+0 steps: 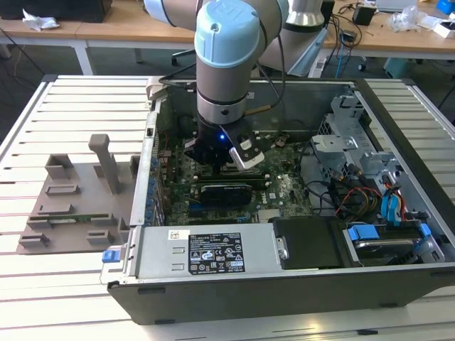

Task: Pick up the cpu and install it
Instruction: 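Install the second cpu locking lever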

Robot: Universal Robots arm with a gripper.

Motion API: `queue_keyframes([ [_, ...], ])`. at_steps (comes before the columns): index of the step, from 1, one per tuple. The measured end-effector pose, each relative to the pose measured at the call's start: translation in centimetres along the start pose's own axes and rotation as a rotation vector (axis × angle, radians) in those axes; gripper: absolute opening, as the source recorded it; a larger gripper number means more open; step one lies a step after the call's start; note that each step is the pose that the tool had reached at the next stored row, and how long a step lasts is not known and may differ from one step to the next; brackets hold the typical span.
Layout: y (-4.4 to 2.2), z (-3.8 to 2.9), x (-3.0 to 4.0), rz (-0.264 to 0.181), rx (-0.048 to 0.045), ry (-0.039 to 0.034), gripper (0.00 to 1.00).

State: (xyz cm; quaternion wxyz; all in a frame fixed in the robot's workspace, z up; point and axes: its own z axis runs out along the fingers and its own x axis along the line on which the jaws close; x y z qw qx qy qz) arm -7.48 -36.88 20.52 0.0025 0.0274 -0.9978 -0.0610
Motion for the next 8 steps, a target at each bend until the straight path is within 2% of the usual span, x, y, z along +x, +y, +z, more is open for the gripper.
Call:
queue_keyframes([
  [2,0.2,-0.52,-0.13,0.0,0.008,0.0004,0.11],
  [4,0.77,-0.6,-0.88,0.0,0.0219,0.0016,0.11],
  [8,1.6,-0.51,-1.86,0.001,0.0316,0.0058,0.11],
])
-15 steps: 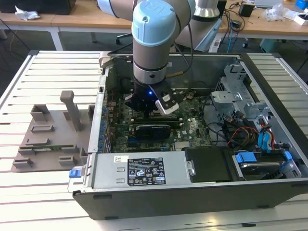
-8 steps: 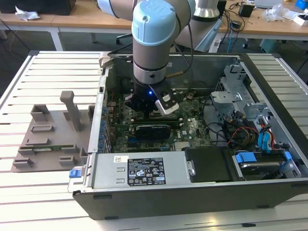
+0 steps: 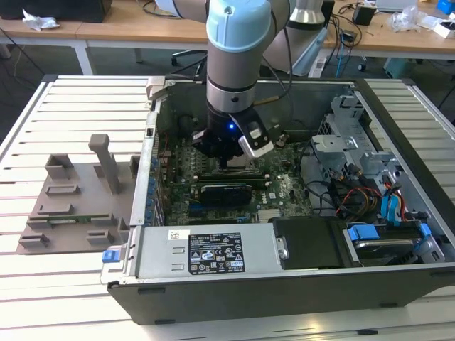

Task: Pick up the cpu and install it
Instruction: 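Install the second cpu locking lever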

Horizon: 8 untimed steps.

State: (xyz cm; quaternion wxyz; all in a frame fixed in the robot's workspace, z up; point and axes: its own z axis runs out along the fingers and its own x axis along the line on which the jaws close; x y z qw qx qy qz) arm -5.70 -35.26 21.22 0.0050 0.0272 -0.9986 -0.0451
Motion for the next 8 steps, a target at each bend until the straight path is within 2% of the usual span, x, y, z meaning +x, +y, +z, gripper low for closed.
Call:
queue_keyframes([
  [2,0.39,0.04,-0.24,0.0,0.005,0.0013,0.11],
  [8,1.08,0.1,-0.36,0.0,0.0163,0.0023,0.11],
])
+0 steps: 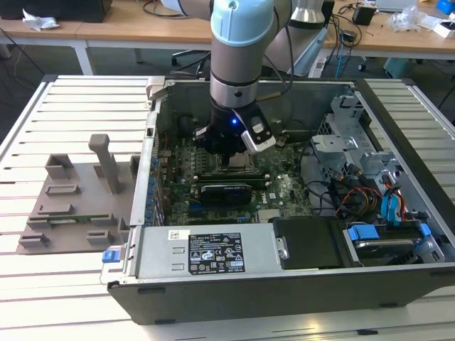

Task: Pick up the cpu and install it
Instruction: 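Install the second cpu locking lever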

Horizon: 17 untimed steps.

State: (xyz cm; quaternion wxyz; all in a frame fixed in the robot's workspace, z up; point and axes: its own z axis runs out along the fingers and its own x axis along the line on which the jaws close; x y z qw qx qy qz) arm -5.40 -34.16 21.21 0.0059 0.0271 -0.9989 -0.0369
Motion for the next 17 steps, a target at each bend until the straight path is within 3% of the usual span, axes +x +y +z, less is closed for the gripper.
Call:
queue_keyframes([
  [8,0.7,0.05,-0.1,0.0,0.0147,0.0008,0.11],
  [9,1.19,0.09,-0.18,0.0,0.0264,0.0015,0.11],
  [11,1.8,0.05,-0.29,0.0,0.0384,0.0022,0.11],
  [17,1.97,0.02,-0.3,0.0,0.0417,0.0023,0.11],
])
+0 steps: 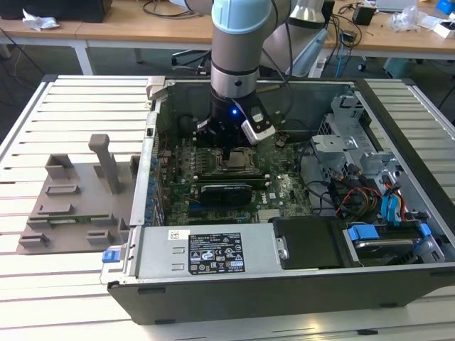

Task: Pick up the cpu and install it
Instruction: 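Install the second cpu locking lever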

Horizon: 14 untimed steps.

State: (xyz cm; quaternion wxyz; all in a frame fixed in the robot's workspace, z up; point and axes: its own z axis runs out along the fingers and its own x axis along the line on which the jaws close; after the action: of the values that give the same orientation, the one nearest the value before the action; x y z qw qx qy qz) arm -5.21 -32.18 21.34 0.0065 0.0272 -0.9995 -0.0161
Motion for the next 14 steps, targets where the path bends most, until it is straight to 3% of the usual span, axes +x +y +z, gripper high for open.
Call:
queue_keyframes([
  [14,0.08,-0.44,0.0,0.0,0.0018,0.0001,0.11],
])
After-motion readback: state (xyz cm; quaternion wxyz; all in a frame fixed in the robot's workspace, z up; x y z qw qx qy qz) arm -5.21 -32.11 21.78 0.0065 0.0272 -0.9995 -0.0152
